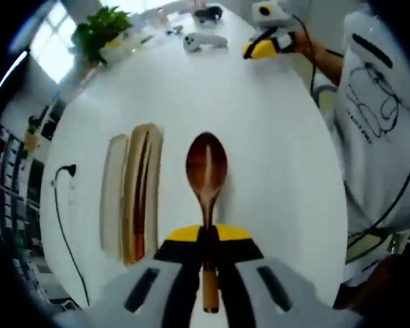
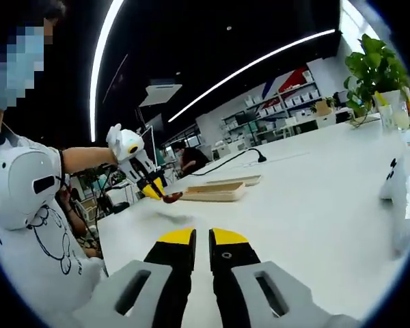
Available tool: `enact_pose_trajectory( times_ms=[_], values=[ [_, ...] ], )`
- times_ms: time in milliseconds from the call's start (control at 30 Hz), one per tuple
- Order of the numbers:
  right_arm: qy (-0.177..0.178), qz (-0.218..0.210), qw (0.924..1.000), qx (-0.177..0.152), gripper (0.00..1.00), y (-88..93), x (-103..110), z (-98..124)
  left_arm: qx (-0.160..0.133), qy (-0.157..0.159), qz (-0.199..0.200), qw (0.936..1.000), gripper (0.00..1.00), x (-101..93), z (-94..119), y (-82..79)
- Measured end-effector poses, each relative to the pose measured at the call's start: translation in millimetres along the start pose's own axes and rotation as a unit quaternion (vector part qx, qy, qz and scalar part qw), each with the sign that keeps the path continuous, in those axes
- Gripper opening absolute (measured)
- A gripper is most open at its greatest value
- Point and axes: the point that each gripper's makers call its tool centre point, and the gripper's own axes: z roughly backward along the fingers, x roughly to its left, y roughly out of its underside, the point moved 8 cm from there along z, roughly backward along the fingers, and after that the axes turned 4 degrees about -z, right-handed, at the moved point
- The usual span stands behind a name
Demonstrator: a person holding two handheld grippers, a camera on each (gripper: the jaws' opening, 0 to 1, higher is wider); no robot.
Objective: Arrange the utensils inside the cutlery case until each visible utensil rests in its matching compartment.
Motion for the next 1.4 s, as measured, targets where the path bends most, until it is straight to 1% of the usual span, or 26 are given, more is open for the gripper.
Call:
enact_pose_trajectory(
  times_ms=[33,67,133,167,200,267,300,333,400,433,467,500,600,633,667,733,767,867,900,933,1000,1033,1133,1300,1333,1400],
  values=[
    [0.003,-0.001,1.0,-0.001,0.06,0.7,0,2,0.01,0.008,0.0,0.9999,0.05,4.3,3,-0.7],
    [0.006,-0.002,1.0,-0.004,0.06,1.1,-1,4,0.013,-0.015,-0.009,0.9998,0.05,13.7,6,-1.6],
    [0.01,-0.009,0.9999,-0.009,0.05,2.2,-3,8,0.012,-0.012,-0.004,0.9998,0.05,22.3,10,-4.5],
    [0.013,-0.012,0.9998,-0.013,0.04,2.7,-4,9,0.008,-0.027,-0.004,0.9996,0.05,28.9,13,-7.3],
    [0.015,-0.014,0.9997,-0.015,0.04,3.4,-4,11,0.009,-0.026,-0.006,0.9996,0.05,34.9,16,-9.9],
    [0.018,-0.018,0.9995,-0.016,0.04,4.5,-5,14,0.009,-0.043,-0.014,0.999,0.05,45.9,20,-12.7],
    [0.02,-0.019,0.9995,-0.016,0.04,4.9,-6,16,0.011,-0.04,-0.012,0.9991,0.05,50.5,21,-13.5],
    [0.021,-0.019,0.9995,-0.015,0.04,5.5,-5,17,0.009,-0.049,-0.016,0.9986,0.05,54.9,22,-14.0],
    [0.023,-0.018,0.9995,-0.013,0.04,5.9,-6,19,0.011,-0.044,-0.004,0.999,0.05,59.7,22,-15.2],
    [0.024,-0.017,0.9995,-0.013,0.04,5.9,-6,20,0.006,-0.046,-0.007,0.9989,0.05,62.1,21,-16.2],
    [0.026,-0.018,0.9994,-0.014,0.04,5.9,-7,21,0.011,-0.04,-0.007,0.9991,0.05,64.5,19,-16.7],
    [0.027,-0.019,0.9993,-0.016,0.04,5.8,-7,22,0.012,-0.048,-0.016,0.9986,0.05,66.8,18,-16.6],
    [0.028,-0.023,0.9992,-0.02,0.04,6.3,-8,24,0.015,-0.043,-0.011,0.9989,0.05,74.2,15,-14.2],
    [0.028,-0.025,0.9991,-0.021,0.04,6.5,-8,24,0.009,-0.02,0.014,0.9997,0.05,73.5,12,-14.0],
    [0.028,-0.027,0.999,-0.021,0.04,7.1,-8,24,0.004,-0.028,0.019,0.9994,0.05,78.6,10,-14.9],
    [0.027,-0.029,0.999,-0.02,0.04,7.8,-9,23,0.005,-0.028,0.01,0.9996,0.05,86.4,7,-15.5],
    [0.028,-0.029,0.999,-0.02,0.04,8.0,-9,23,0.004,-0.036,0.004,0.9993,0.05,90.2,5,-16.1],
    [0.031,-0.029,0.9989,-0.021,0.04,7.8,-9,24,-0.002,-0.034,-0.008,0.9994,0.05,97.8,0,-18.1],
    [0.033,-0.03,0.9988,-0.022,0.04,8.1,-10,25,-0.007,-0.021,0.005,0.9997,0.05,97.7,-3,-19.2],
    [0.036,-0.031,0.9986,-0.022,0.04,8.5,-10,26,-0.015,-0.02,0.009,0.9996,0.05,98.8,-5,-20.8],
    [0.041,-0.034,0.9983,-0.022,0.03,9.7,-12,28,-0.016,-0.012,-0.016,0.9997,0.05,97.8,-10,-22.3],
    [0.043,-0.035,0.9982,-0.022,0.03,10.3,-13,29,-0.006,-0.017,-0.032,0.9993,0.05,98.3,-13,-21.2],
    [0.047,-0.041,0.9979,-0.019,0.03,12.2,-14,30,0.0,-0.007,-0.04,0.9992,0.05,97.7,-24,-17.7],
    [0.05,-0.041,0.9978,-0.014,0.03,8.9,-16,28,0.0,0.0,-0.037,0.9993,0.05,101.7,-40,-14.7],
    [0.05,-0.036,0.998,-0.015,0.03,7.2,-15,29,-0.001,0.003,-0.025,0.9997,0.05,103.5,-44,-13.5],
    [0.049,-0.034,0.9981,-0.018,0.03,5.2,-13,30,-0.004,0.004,-0.019,0.9998,0.05,106.7,-51,-11.3]
  ],
)
